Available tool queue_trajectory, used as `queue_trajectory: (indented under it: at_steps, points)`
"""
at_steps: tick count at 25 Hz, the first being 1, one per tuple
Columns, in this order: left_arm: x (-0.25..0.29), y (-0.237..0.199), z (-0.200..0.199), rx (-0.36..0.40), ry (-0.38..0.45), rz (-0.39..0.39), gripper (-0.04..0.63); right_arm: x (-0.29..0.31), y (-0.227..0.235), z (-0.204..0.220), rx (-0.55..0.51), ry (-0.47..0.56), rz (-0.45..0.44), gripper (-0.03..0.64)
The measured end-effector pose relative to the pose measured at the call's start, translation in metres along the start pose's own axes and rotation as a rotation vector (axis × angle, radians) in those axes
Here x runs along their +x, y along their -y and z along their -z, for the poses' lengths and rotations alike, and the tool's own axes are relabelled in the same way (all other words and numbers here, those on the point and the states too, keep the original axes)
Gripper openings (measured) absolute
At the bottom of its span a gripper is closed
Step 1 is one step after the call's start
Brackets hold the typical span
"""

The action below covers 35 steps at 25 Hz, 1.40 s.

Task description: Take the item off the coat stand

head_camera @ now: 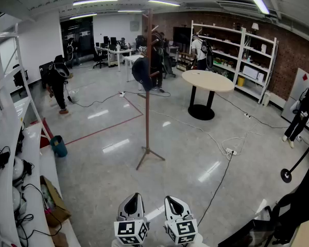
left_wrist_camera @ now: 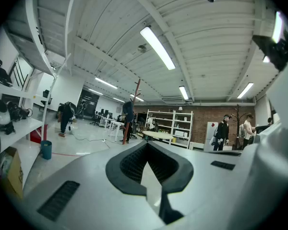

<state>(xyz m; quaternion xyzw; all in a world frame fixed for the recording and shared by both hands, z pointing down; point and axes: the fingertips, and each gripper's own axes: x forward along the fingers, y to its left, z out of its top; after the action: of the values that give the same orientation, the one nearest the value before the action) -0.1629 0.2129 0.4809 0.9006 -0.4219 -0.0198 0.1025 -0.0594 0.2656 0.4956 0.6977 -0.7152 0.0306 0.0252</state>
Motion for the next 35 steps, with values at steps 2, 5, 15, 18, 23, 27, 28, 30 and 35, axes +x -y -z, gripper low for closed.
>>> queue_trajectory:
  at_steps: [2,5,15,18,23,27,28,30,35]
  points:
    - [0.004,0.005,0.000,0.002,0.001,0.003,0.000,-0.001,0.006,0.003,0.004,-0.007,0.001,0.009]
    - [0.007,0.008,0.002,0.011,0.003,-0.005,0.000,-0.002,0.015,0.007,-0.005,-0.018,-0.003,0.009]
    - [0.019,-0.006,-0.002,0.047,0.008,-0.069,0.000,0.018,0.032,-0.005,-0.036,-0.003,-0.023,0.009]
    - [0.026,-0.004,-0.002,0.050,0.010,-0.065,0.000,0.024,0.033,-0.003,-0.035,-0.010,-0.030,0.009]
    - [0.043,-0.005,-0.001,0.052,0.006,-0.051,0.000,0.041,0.037,-0.004,-0.022,-0.009,-0.036,0.009]
    - [0.055,-0.008,-0.002,0.058,0.006,-0.050,0.000,0.052,0.044,-0.002,-0.020,-0.014,-0.031,0.009]
    - [0.058,-0.010,-0.002,0.058,0.008,-0.051,0.000,0.055,0.045,-0.003,-0.022,-0.013,-0.031,0.009]
    - [0.064,-0.013,-0.003,0.056,0.007,-0.051,0.000,0.061,0.047,-0.005,-0.024,-0.010,-0.031,0.009]
    - [0.081,-0.016,-0.001,0.051,0.000,-0.037,0.000,0.076,0.055,-0.003,-0.016,-0.018,-0.018,0.009]
